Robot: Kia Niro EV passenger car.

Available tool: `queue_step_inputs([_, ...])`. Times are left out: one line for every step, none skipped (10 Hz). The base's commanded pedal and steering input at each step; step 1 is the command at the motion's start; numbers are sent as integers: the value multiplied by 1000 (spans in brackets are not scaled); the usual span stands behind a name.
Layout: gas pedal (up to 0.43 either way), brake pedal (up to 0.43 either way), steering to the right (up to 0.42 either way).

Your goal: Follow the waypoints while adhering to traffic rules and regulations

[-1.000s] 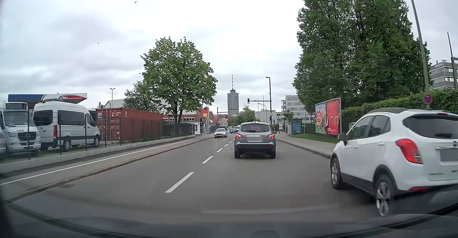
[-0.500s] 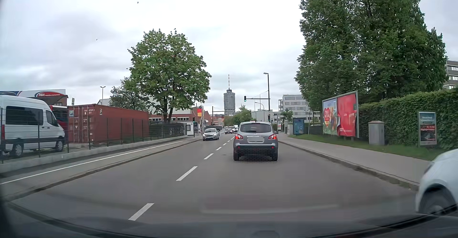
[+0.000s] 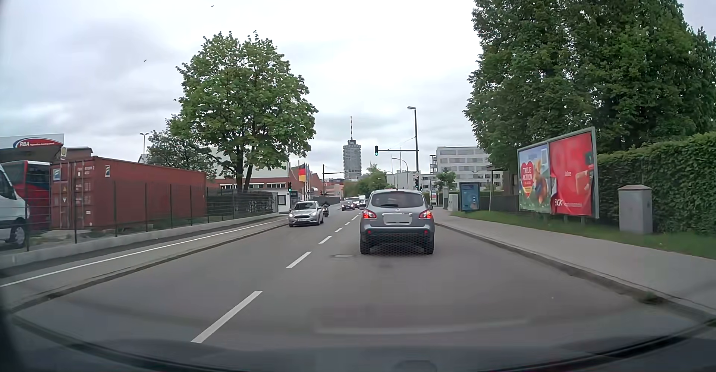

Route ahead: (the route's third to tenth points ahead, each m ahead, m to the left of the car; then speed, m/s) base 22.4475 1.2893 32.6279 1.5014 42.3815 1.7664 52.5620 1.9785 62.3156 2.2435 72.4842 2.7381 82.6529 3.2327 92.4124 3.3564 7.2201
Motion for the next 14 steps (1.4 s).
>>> queue_step_inputs([0,0,10])
queue_step_inputs([0,0,10])
queue_step_inputs([0,0,10])
queue_step_inputs([0,0,9])
queue_step_inputs([0,0,10])
queue_step_inputs([0,0,9])
queue_step_inputs([0,0,9])
queue_step_inputs([0,0,8])
queue_step_inputs([0,0,8])
queue_step_inputs([0,0,7])
queue_step_inputs([0,0,7])
queue_step_inputs([0,0,6])
queue_step_inputs([0,0,2])
queue_step_inputs([0,0,0])
